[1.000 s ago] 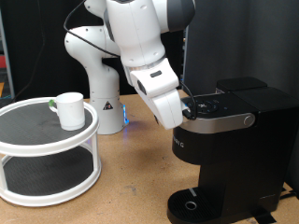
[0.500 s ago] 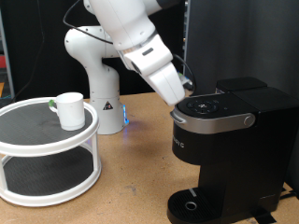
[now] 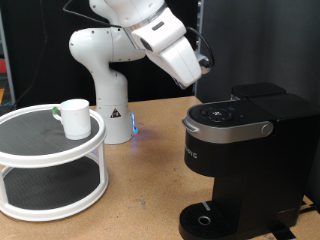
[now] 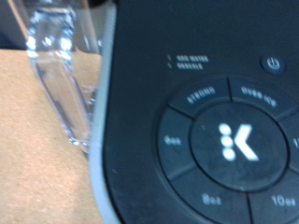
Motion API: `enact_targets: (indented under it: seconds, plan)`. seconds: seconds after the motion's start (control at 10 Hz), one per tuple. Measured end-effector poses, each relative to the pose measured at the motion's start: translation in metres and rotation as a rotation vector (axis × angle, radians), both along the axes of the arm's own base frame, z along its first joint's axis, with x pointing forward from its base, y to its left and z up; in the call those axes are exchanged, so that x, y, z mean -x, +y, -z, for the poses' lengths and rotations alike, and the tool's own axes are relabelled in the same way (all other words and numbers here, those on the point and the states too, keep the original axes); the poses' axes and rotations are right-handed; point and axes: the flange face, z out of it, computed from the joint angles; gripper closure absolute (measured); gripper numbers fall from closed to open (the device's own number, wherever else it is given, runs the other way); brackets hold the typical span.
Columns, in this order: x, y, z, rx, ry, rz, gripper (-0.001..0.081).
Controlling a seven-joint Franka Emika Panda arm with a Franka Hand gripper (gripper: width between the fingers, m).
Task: Make a cup of coffee with the keurig machine
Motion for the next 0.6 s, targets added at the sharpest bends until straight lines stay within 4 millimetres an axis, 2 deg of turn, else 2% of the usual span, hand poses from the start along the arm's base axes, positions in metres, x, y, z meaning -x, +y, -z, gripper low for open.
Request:
enact_targets:
  seconds: [0.2,0.4,0.6]
  plan:
    - [-0.0006,-0.0018,-0.0023,-0.007,0.005,-0.001,0.0799]
    - [-0.0056,-0.0019,-0.0021,-0.107,-0.05,0.144,0.0799]
    - [0.0035,-0.0038,-0.0052,-0.148,-0.002,0.27,0.0799]
